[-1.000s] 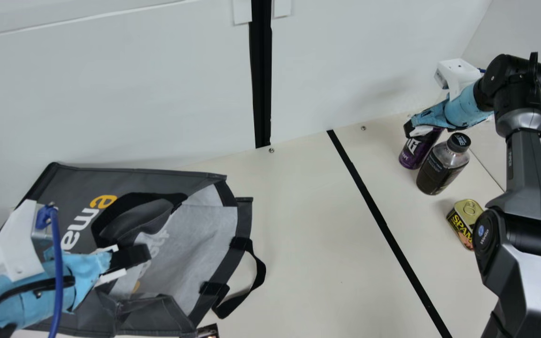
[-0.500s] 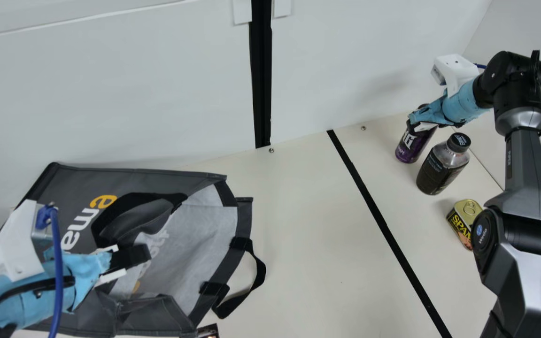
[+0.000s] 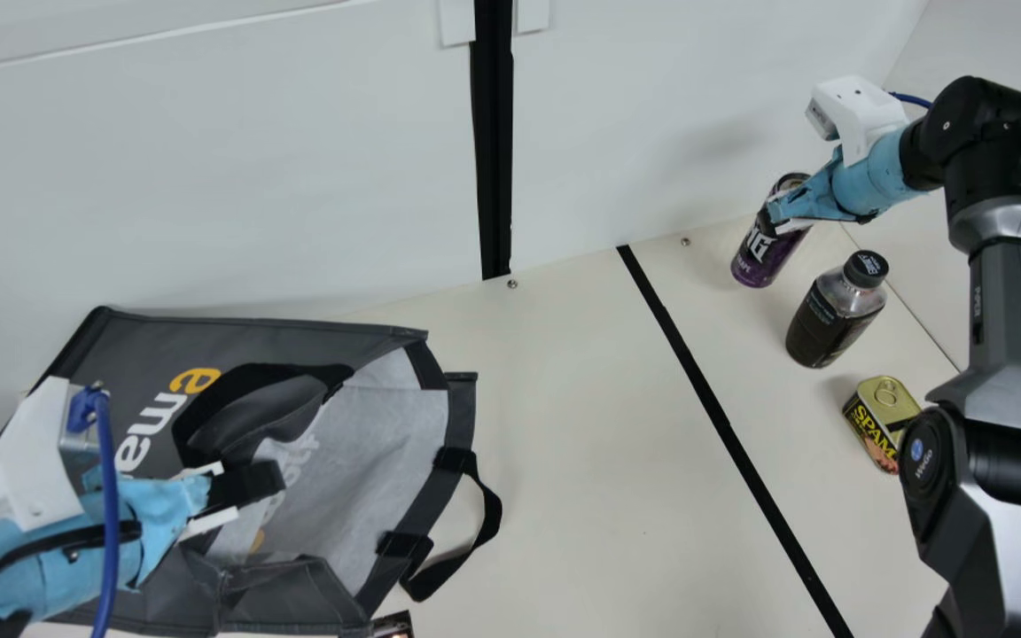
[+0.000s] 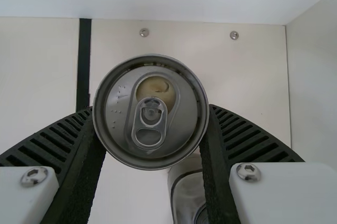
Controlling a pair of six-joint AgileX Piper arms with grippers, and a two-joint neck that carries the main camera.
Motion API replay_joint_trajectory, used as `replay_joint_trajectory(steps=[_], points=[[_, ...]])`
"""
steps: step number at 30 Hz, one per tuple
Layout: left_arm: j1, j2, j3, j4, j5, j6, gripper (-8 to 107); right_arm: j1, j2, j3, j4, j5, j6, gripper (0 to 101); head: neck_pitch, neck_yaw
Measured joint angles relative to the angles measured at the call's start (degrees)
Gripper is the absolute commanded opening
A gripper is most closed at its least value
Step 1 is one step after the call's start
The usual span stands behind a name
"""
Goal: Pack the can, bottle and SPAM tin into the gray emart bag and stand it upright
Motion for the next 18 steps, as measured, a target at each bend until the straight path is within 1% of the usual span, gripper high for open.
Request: replay_joint_trajectory(steps=[5, 18], points=[[0.00, 0.00, 0.00, 0.00, 0.00, 0.00, -8, 0.19, -3.00, 2.84, 0.97, 0.10, -2.40, 0, 0.00, 0.00], [0.00, 0.00, 0.00, 0.00, 0.00, 0.00, -8, 0.69, -12.74, 12.34, 3.48, 0.09, -9.30, 0, 0.00, 0.00]])
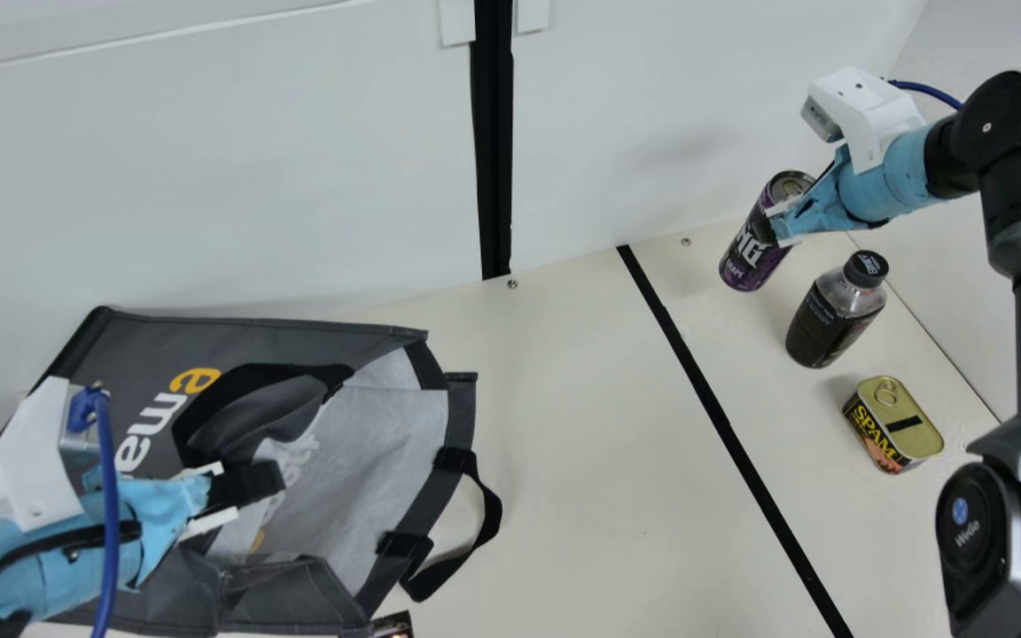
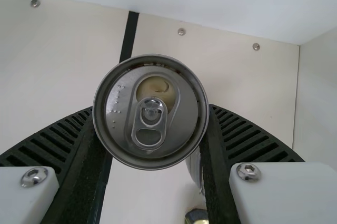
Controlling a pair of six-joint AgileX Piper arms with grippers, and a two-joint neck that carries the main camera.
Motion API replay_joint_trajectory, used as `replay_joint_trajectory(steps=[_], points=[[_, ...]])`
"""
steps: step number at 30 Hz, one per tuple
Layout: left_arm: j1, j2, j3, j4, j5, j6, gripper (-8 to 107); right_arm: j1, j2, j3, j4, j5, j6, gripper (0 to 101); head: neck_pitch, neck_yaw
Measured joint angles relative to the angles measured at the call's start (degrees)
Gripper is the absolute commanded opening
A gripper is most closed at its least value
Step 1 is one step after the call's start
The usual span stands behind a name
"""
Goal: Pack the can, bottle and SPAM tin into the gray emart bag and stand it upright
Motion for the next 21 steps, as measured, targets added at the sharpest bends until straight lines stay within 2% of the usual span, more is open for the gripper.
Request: replay_joint_trajectory(steps=[21], points=[[0.00, 0.00, 0.00, 0.00, 0.00, 0.00, -8, 0.16, -15.36, 16.96, 2.26, -0.08, -12.06, 0, 0.00, 0.00]])
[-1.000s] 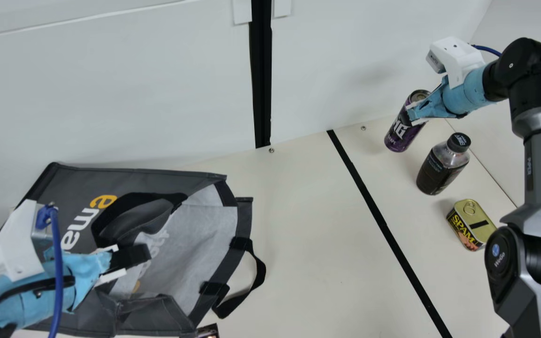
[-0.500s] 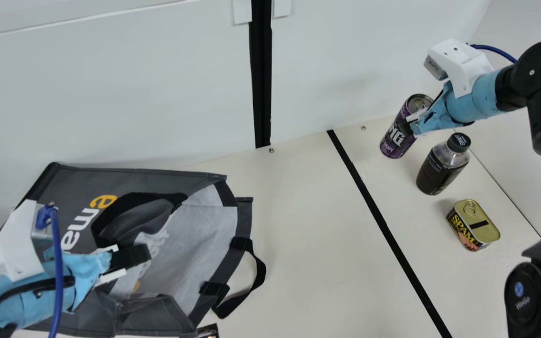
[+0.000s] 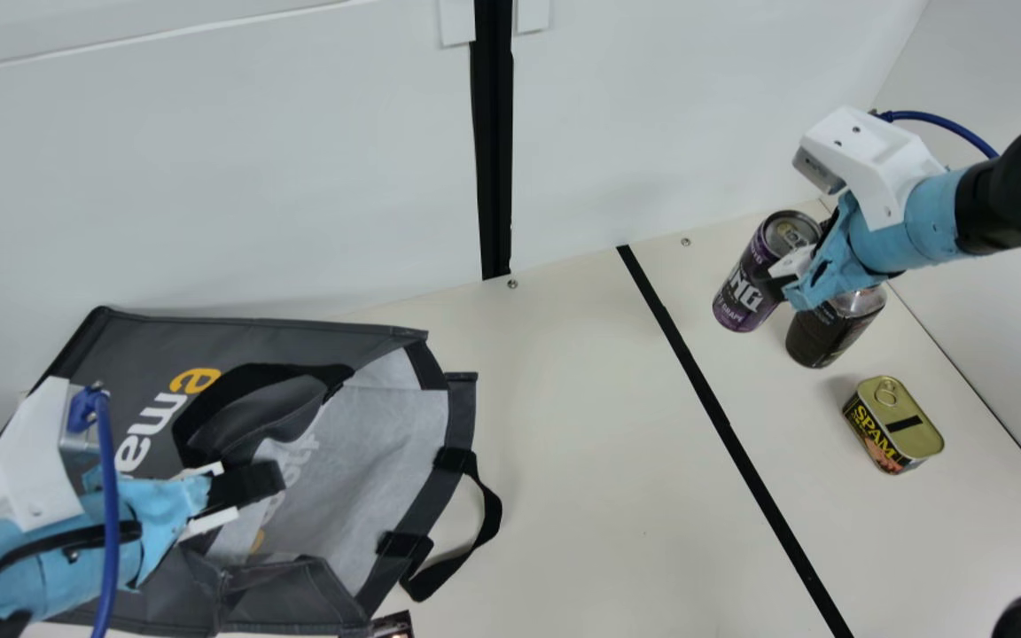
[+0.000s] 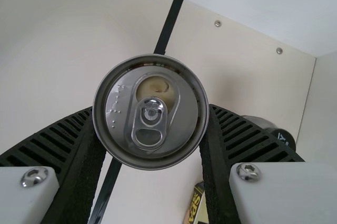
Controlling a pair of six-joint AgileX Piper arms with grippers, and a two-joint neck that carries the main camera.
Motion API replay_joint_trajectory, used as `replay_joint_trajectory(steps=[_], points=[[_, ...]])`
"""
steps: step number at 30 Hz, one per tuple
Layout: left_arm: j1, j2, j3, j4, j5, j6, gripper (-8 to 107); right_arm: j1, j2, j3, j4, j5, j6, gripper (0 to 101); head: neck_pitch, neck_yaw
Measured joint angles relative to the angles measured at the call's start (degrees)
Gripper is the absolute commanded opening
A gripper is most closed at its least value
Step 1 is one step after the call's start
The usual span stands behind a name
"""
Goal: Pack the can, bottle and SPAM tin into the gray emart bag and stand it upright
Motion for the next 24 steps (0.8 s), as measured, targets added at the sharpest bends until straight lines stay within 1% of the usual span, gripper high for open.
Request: replay_joint_trajectory(steps=[9, 24], points=[[0.00, 0.00, 0.00, 0.00, 0.00, 0.00, -8, 0.45, -6.06, 6.10, -0.41, 0.04, -3.74, 0, 0.00, 0.09], [0.00, 0.00, 0.00, 0.00, 0.00, 0.00, -8, 3.77, -15.42, 16.26, -0.84, 0.03, -4.62, 0, 0.00, 0.00]])
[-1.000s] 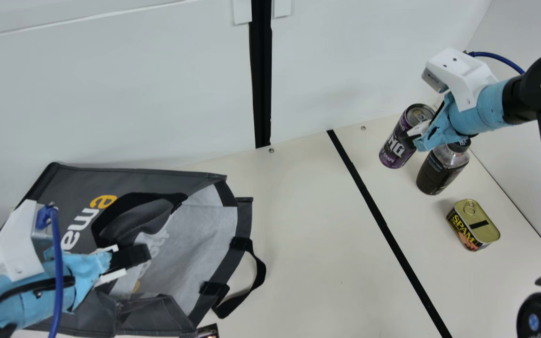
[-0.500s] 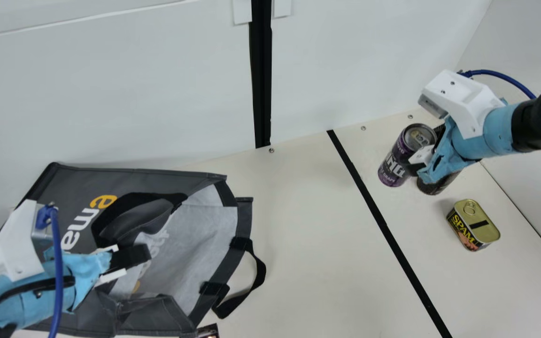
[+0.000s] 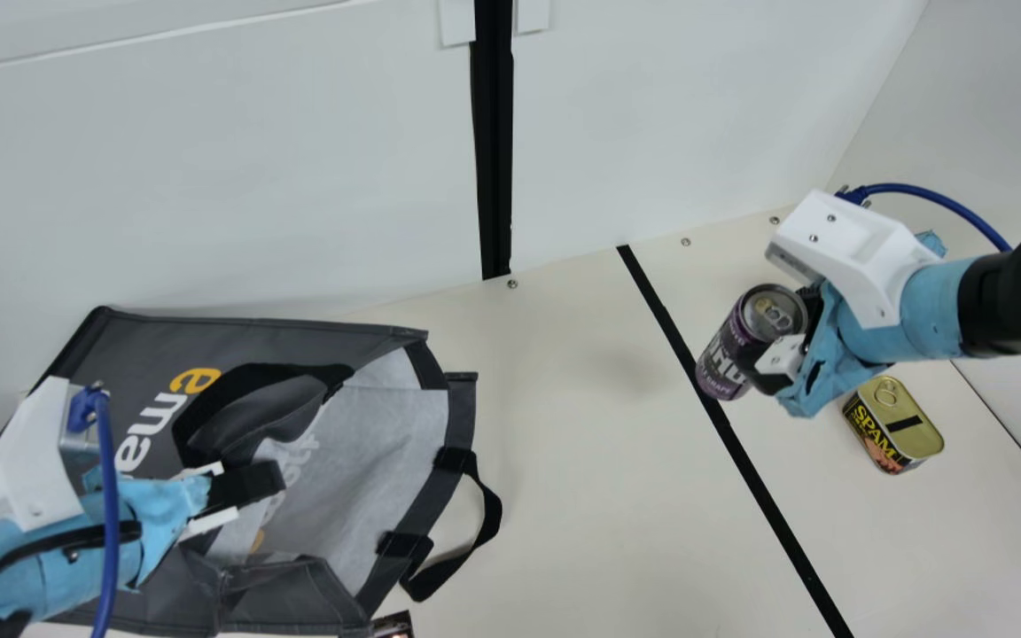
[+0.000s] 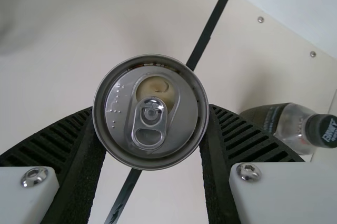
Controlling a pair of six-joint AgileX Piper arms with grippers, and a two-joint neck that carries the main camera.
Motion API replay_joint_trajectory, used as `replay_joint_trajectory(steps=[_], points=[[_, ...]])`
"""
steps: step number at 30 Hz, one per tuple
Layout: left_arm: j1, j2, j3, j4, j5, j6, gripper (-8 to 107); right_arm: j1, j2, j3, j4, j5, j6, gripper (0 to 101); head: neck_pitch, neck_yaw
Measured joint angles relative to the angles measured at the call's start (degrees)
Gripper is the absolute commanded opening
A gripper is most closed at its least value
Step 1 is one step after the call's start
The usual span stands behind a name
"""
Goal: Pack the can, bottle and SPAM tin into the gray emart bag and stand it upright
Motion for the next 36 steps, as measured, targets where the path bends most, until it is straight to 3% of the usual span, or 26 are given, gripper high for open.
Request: replay_joint_trajectory(steps=[19, 26, 36], points=[[0.00, 0.00, 0.00, 0.00, 0.00, 0.00, -8, 1.62, -3.36, 9.84, 5.06, -0.08, -8.44, 0, 0.00, 0.09], [0.00, 0.00, 0.00, 0.00, 0.00, 0.00, -8, 1.27, -3.07, 11.24, 8.96, -0.09, -11.28, 0, 0.00, 0.00], [0.00, 0.00, 0.00, 0.00, 0.00, 0.00, -8, 4.49, -3.82, 11.92, 15.34, -0.07, -8.86, 0, 0.00, 0.00]])
